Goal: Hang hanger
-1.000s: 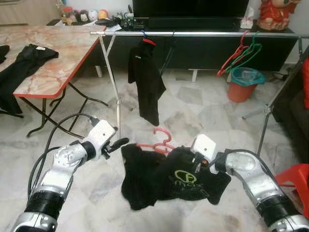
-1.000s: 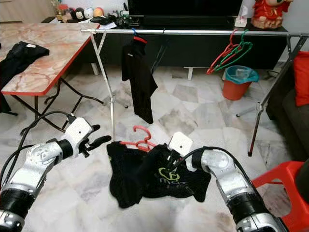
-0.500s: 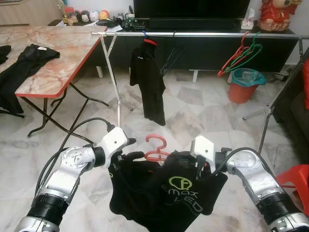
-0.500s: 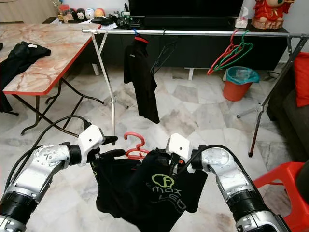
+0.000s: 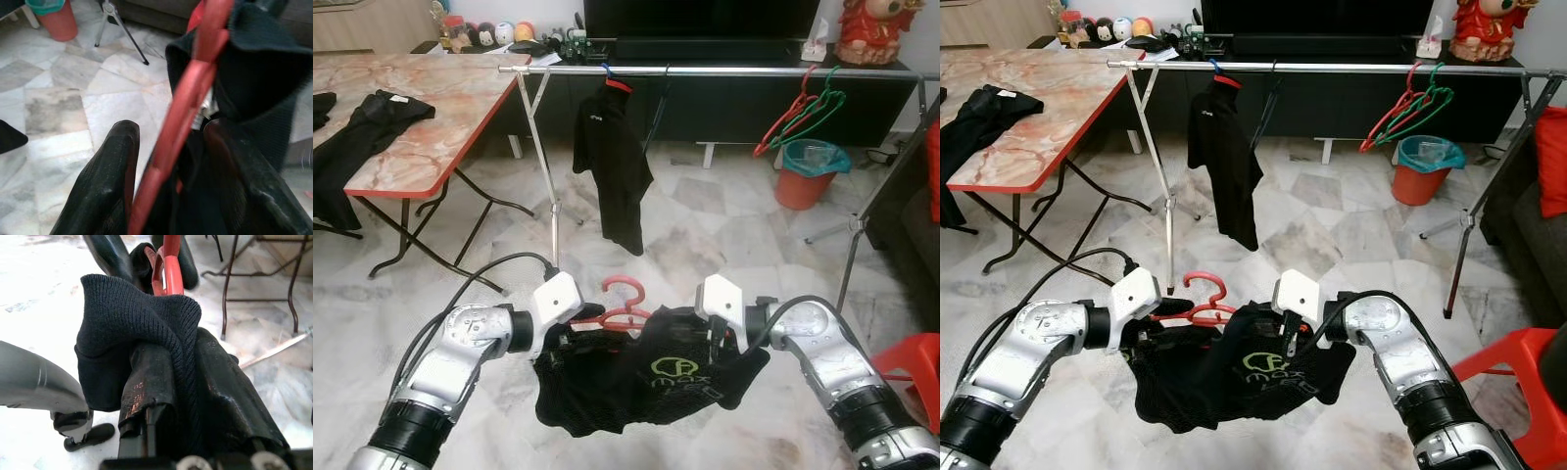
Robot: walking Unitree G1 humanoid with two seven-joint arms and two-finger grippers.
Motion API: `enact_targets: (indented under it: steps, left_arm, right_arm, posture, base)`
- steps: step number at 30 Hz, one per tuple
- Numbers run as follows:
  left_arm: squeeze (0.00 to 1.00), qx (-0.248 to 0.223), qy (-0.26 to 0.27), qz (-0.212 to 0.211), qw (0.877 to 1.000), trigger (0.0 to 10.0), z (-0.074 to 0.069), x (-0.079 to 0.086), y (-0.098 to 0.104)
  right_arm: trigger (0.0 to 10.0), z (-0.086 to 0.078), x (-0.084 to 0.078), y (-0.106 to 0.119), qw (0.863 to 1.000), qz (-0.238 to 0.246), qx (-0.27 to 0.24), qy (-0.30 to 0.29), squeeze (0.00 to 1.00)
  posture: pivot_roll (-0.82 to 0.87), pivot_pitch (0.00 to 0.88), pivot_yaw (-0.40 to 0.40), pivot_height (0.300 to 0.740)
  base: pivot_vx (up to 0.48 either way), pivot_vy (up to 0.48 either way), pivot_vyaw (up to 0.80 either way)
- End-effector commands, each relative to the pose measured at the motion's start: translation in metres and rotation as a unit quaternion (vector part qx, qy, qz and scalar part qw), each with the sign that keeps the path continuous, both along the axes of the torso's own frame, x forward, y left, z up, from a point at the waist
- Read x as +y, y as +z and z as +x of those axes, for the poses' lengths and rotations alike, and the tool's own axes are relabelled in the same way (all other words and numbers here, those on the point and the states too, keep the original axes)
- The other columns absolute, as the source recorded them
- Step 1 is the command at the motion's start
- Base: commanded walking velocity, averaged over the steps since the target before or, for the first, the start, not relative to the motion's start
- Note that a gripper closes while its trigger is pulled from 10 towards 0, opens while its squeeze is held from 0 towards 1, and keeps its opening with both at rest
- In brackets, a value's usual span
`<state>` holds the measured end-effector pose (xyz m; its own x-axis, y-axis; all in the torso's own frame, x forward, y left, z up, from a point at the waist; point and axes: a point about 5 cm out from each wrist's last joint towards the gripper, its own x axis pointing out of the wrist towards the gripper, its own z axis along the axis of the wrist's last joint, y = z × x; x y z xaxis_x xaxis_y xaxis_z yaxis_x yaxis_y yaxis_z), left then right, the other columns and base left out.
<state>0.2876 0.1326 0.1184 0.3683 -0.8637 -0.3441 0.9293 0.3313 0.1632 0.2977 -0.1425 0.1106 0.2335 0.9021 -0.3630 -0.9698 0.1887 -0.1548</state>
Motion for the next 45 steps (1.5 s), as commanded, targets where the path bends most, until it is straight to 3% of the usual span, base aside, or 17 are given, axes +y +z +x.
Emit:
enact_targets:
  steps: [1,4,5,6,7,8,9,35,36,45]
  left_arm:
    - [0.0,-0.001,-0.003,0.008,1.0,10.0,0.001,-0.002,0.0]
    - [0.0,0.0,-0.006,0.008,1.0,10.0,0.0,-0.004,-0.002]
    - [0.0,0.004,-0.006,0.004,1.0,7.8,0.0,-0.004,-0.002]
    - [0.0,0.006,-0.007,0.003,1.0,7.8,0.0,-0.004,-0.002]
    - [0.0,0.005,-0.01,0.001,1.0,0.8,0.0,-0.005,-0.002]
    - [0.0,0.004,-0.011,0.0,1.0,0.8,0.0,-0.005,-0.001]
    - [0.0,0.005,-0.012,0.0,1.0,0.0,-0.001,-0.005,-0.001]
    - [0.0,0.043,-0.044,-0.008,0.998,0.0,-0.01,-0.006,-0.003]
    - [0.0,0.043,-0.044,-0.008,0.998,0.0,-0.01,-0.006,-0.003]
    - [0.0,0.047,-0.039,-0.008,0.998,0.0,-0.01,-0.005,-0.005]
  right_arm:
    - [10.0,0.001,0.008,0.015,0.999,0.023,-0.024,0.024,0.0]
    - [10.0,-0.001,0.009,0.015,0.999,0.026,-0.021,0.033,0.0]
    - [10.0,-0.001,0.009,0.015,0.999,0.025,-0.02,0.033,0.0]
    - [10.0,-0.001,0.009,0.015,0.999,0.025,-0.02,0.033,0.0]
    - [10.0,-0.001,0.009,0.015,0.999,0.024,-0.019,0.035,0.0]
    - [10.0,-0.001,0.009,0.015,0.999,0.024,-0.019,0.035,0.0]
    - [10.0,-0.001,0.009,0.015,0.999,0.024,-0.019,0.035,0.0]
    - [10.0,-0.001,0.007,0.012,0.999,0.022,-0.006,0.028,0.0]
    - [10.0,-0.002,0.007,0.011,0.999,0.025,0.0,0.028,1.0]
    - [10.0,-0.003,0.003,0.015,0.999,0.015,-0.001,0.039,1.0]
  posture:
    - [-0.01,0.0,0.033,0.74]
    - [-0.01,0.0,0.035,0.74]
    - [-0.01,0.0,0.035,0.74]
    - [-0.01,0.0,0.035,0.74]
    - [-0.01,0.0,0.035,0.74]
    - [-0.01,0.0,0.035,0.74]
    - [-0.01,0.0,0.035,0.74]
    - [0.0,0.0,0.027,0.74]
    - [0.0,0.0,0.027,0.74]
    - [0.0,0.0,0.028,0.74]
  base:
    - [0.0,0.0,0.0]
    - [0.0,0.0,0.0]
    - [0.0,0.0,0.0]
    - [0.0,0.0,0.0]
    - [0.0,0.0,0.0]
    - [0.0,0.0,0.0]
    - [0.0,0.0,0.0]
    - [0.0,0.0,0.0]
    - [0.0,0.0,0.0]
    - [0.0,0.0,0.0]
